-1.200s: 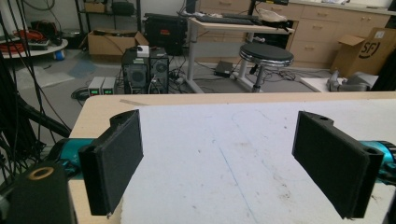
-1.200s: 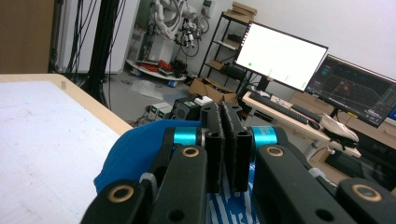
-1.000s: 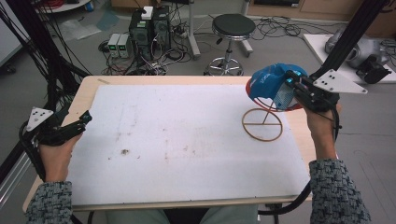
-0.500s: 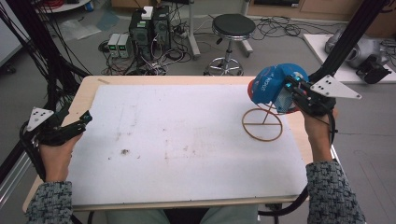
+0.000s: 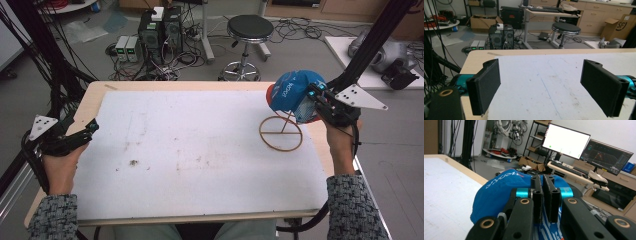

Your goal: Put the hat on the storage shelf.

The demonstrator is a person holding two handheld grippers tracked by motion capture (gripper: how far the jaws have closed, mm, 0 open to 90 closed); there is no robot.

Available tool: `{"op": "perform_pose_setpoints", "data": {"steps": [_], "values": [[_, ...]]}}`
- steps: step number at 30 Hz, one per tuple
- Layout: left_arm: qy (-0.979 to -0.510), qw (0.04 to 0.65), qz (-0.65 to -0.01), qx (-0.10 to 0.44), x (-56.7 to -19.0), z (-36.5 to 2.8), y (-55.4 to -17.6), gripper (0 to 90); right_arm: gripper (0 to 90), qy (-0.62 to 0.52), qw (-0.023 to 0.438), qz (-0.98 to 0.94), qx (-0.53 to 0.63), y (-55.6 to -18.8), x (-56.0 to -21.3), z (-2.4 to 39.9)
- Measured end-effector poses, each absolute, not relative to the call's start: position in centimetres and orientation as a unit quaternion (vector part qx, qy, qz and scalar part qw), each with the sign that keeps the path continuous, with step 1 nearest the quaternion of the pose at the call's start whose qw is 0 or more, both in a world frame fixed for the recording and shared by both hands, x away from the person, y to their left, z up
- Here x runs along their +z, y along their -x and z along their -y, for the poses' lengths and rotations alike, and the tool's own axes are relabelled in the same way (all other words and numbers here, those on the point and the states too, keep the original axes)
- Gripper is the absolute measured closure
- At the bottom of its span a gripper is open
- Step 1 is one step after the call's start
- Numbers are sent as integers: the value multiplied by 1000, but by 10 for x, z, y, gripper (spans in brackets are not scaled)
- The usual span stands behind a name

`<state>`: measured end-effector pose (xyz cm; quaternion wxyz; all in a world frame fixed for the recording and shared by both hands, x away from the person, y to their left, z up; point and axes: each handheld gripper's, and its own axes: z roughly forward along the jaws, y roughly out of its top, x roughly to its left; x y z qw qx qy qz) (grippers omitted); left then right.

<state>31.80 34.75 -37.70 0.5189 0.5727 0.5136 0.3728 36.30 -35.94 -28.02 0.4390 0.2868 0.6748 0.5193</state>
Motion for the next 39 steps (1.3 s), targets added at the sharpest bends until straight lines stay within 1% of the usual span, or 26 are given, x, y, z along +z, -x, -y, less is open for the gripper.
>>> {"op": "perform_pose_setpoints", "data": {"steps": [6,10,28,34,37,39], "values": [[-572,519,-514,373,-377,-348,-318,165,858,-286,443,-673,519,-362,-282,360],[-572,519,-513,373,-377,-348,-318,165,831,-290,443,-670,520,-361,-283,361],[-571,521,-514,371,-377,-348,-318,165,761,-294,441,-666,525,-359,-288,364],[-571,521,-514,371,-377,-348,-318,165,702,-296,441,-663,527,-357,-289,366],[-571,521,-514,371,-377,-348,-318,165,696,-298,442,-662,527,-356,-290,366],[-571,521,-514,372,-377,-348,-318,165,676,-298,441,-661,529,-355,-292,368]]}}
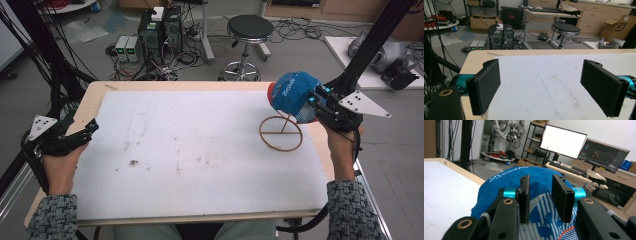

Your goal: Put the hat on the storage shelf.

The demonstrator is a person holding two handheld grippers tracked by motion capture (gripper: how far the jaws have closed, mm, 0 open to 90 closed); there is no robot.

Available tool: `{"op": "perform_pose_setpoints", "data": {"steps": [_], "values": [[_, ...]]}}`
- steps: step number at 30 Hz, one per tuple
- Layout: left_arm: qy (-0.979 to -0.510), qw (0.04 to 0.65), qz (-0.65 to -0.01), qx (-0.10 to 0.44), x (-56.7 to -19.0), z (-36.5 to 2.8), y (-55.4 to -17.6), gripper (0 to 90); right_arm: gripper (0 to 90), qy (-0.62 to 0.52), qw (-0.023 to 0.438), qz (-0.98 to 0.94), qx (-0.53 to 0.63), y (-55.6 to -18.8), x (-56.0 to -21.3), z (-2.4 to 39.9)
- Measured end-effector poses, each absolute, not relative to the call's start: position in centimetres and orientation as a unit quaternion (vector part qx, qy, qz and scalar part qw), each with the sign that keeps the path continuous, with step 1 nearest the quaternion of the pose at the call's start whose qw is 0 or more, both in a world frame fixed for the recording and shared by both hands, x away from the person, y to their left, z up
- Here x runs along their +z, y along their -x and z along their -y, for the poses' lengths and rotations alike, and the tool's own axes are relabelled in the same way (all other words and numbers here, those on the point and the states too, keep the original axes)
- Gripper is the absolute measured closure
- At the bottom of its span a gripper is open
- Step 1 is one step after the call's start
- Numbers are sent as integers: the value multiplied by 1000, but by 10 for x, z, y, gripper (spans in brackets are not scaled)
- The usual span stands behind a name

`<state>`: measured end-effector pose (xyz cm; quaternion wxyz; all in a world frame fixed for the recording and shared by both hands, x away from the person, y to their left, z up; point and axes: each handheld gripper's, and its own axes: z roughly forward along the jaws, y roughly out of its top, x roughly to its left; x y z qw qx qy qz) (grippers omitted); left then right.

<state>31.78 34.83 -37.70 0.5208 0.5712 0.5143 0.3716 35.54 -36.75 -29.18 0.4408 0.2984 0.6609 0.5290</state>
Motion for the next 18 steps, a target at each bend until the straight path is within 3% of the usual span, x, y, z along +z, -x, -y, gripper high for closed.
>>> {"op": "perform_pose_setpoints", "data": {"steps": [18], "values": [[-570,521,-516,372,-377,-350,-317,165,531,-282,452,-648,545,-340,-286,359]]}}
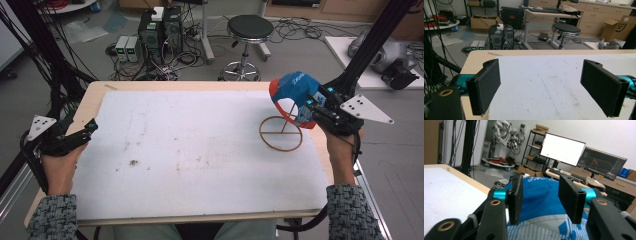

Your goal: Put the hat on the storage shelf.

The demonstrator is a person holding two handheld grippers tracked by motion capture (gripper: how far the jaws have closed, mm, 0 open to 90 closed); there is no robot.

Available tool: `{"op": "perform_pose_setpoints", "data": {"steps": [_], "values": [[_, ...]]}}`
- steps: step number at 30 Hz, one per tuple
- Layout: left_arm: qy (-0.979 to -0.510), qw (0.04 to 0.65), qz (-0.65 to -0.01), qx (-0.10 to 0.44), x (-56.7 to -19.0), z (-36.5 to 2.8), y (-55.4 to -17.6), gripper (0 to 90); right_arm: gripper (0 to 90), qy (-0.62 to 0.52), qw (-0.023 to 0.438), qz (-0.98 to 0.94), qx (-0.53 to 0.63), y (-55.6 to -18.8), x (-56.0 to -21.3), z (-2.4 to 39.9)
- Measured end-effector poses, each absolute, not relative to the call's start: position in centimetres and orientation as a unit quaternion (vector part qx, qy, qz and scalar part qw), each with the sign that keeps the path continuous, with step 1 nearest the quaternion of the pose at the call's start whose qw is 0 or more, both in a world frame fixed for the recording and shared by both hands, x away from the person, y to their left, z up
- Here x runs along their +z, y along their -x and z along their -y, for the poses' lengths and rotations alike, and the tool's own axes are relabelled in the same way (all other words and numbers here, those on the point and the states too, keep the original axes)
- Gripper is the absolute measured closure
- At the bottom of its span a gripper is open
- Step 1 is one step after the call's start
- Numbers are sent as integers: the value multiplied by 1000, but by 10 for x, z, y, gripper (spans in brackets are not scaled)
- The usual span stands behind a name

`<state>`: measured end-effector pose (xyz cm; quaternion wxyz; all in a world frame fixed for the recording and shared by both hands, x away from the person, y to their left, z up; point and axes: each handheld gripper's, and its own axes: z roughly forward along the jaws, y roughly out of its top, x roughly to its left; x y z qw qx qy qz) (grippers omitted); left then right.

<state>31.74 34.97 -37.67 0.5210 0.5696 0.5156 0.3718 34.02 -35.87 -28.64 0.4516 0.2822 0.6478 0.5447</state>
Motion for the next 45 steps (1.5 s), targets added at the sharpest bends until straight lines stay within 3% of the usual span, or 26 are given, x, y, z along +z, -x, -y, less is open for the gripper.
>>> {"op": "perform_pose_setpoints", "data": {"steps": [23,27,31,45], "values": [[-570,521,-515,372,-377,-350,-318,165,284,-291,431,-612,596,-320,-302,342],[-570,520,-516,372,-377,-350,-318,165,171,-314,416,-615,592,-316,-310,341],[-572,520,-515,370,-378,-349,-318,165,122,-310,418,-597,610,-307,-319,341],[-575,519,-513,370,-378,-347,-318,165,118,-310,403,-604,613,-290,-351,338]]}}
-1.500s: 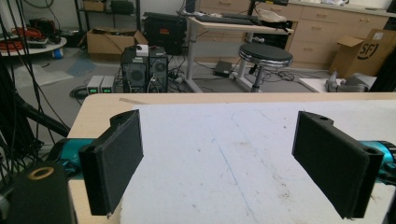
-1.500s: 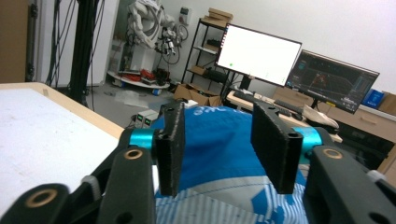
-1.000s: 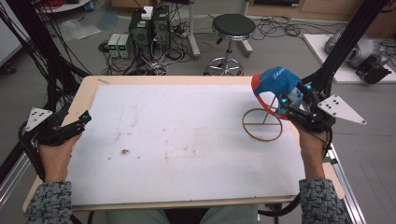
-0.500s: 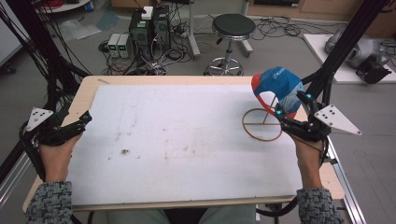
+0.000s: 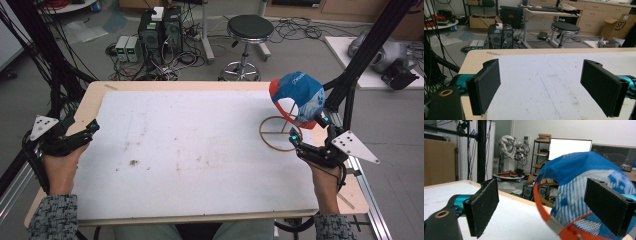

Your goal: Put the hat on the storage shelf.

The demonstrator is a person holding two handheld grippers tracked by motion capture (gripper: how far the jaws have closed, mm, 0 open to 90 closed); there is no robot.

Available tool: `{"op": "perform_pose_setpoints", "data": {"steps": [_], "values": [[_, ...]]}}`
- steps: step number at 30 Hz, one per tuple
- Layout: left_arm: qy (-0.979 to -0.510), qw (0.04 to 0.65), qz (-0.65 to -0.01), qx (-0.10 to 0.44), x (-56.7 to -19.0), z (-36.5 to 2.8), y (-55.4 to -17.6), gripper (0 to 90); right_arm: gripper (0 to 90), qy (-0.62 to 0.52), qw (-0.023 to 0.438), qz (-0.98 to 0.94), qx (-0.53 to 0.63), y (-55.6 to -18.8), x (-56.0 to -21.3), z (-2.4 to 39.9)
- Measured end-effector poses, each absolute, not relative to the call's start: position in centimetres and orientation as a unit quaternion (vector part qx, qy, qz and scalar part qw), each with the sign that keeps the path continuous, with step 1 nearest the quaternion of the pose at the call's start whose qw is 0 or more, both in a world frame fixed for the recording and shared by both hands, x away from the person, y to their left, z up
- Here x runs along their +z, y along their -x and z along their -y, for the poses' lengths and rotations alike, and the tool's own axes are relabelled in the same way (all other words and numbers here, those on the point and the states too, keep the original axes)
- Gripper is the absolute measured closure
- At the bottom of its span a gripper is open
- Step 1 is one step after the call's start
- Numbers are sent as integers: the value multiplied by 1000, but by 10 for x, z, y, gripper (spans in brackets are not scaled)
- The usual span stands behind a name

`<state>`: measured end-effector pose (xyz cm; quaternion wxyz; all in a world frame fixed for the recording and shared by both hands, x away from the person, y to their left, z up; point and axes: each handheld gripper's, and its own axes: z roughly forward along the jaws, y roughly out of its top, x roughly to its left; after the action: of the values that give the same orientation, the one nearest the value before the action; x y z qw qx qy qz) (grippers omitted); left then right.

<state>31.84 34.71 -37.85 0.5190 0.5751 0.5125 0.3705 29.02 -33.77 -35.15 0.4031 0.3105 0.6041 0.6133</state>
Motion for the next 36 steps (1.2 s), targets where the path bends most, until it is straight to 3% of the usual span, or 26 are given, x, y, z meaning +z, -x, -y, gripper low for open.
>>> {"op": "perform_pose_setpoints", "data": {"steps": [25,36], "values": [[-579,521,-508,369,-378,-343,-319,165,119,-362,383,-619,582,-278,-414,332],[-579,521,-507,368,-378,-343,-319,165,118,-363,380,-628,574,-280,-420,330]]}}
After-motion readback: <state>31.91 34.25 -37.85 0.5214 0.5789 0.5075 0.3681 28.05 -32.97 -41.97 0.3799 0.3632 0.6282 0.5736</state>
